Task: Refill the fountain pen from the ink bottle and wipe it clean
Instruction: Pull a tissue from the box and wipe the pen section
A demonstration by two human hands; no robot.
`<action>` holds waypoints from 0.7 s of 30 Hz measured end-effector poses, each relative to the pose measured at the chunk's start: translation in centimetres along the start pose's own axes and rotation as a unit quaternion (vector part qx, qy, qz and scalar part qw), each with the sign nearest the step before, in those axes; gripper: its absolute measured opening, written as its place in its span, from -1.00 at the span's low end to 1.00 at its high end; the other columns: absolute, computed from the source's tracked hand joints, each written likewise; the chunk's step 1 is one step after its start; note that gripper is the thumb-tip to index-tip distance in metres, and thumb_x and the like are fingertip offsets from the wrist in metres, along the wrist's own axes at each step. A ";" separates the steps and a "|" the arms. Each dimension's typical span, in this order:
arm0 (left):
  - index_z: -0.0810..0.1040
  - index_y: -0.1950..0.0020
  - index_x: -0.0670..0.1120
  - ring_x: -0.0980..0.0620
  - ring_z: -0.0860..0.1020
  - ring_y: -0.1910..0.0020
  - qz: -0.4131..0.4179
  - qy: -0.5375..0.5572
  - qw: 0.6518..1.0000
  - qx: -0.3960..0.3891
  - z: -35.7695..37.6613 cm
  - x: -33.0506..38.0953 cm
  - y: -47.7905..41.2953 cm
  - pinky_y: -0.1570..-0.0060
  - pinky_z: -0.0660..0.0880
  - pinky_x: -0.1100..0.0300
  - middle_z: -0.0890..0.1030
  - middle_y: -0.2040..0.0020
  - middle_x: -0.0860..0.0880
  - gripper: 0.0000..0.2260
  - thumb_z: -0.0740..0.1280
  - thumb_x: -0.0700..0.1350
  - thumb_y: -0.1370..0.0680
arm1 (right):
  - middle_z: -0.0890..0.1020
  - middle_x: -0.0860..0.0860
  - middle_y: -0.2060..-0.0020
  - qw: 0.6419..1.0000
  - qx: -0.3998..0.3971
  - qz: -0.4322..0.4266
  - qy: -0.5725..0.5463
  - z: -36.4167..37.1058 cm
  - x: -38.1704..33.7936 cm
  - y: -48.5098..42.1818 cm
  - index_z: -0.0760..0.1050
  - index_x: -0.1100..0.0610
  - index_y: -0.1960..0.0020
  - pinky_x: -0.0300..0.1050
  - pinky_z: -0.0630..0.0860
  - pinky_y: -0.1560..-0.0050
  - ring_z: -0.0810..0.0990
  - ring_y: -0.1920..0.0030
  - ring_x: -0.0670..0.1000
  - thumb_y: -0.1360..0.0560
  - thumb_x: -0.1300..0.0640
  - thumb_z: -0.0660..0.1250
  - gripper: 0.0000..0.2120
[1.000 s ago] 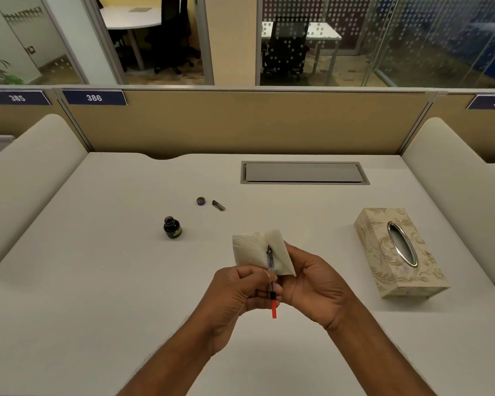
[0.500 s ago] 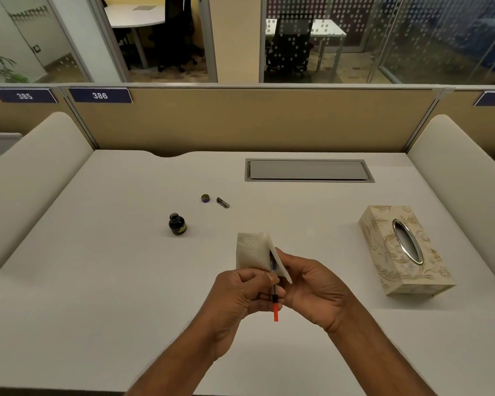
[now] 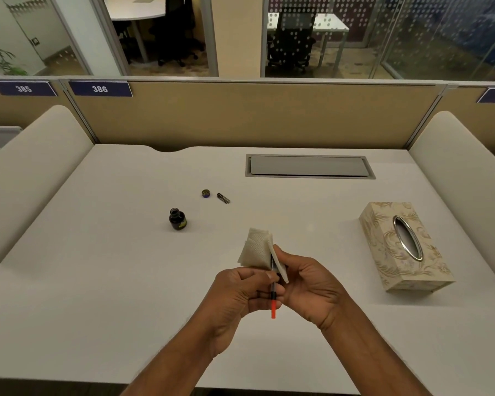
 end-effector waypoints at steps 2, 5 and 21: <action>0.73 -0.02 -0.27 -0.16 0.72 0.16 0.002 -0.009 1.000 0.006 0.0 -0.1 0.0 0.14 0.66 0.11 0.73 0.07 -0.33 -0.84 0.45 -0.19 -0.55 | 0.58 0.33 -0.21 1.000 0.015 -0.005 0.004 -0.1 0.1 0.0 0.52 0.40 -0.30 0.17 0.60 -0.19 0.57 -0.22 0.29 -0.56 0.19 0.35 -0.61; 0.73 -0.01 -0.28 -0.17 0.72 0.16 0.000 -0.006 1.000 0.009 -0.1 -0.1 0.0 0.16 0.66 0.12 0.73 0.07 -0.34 -0.85 0.45 -0.20 -0.55 | 0.63 0.27 -0.04 0.999 0.034 -0.016 0.003 0.0 0.1 -0.1 0.55 0.40 -0.26 0.15 0.61 -0.18 0.63 -0.08 0.25 -0.55 0.20 0.36 -0.65; 0.72 0.04 -0.28 -0.13 0.69 0.20 -0.037 0.037 0.999 -0.016 0.1 0.0 0.3 0.16 0.66 0.11 0.70 0.14 -0.27 -0.86 0.43 -0.21 -0.54 | 0.67 0.16 0.19 0.999 0.029 -0.030 -0.015 0.0 0.1 -0.3 0.66 0.31 -0.01 0.05 0.62 -0.08 0.65 0.13 0.13 -0.52 0.21 0.40 -0.83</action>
Point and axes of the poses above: each hand's wrist, its own y-axis away from the middle knuckle, its own z-axis out of the palm, x = y × z, the point moved 2 cm from there along -y, towards the middle knuckle
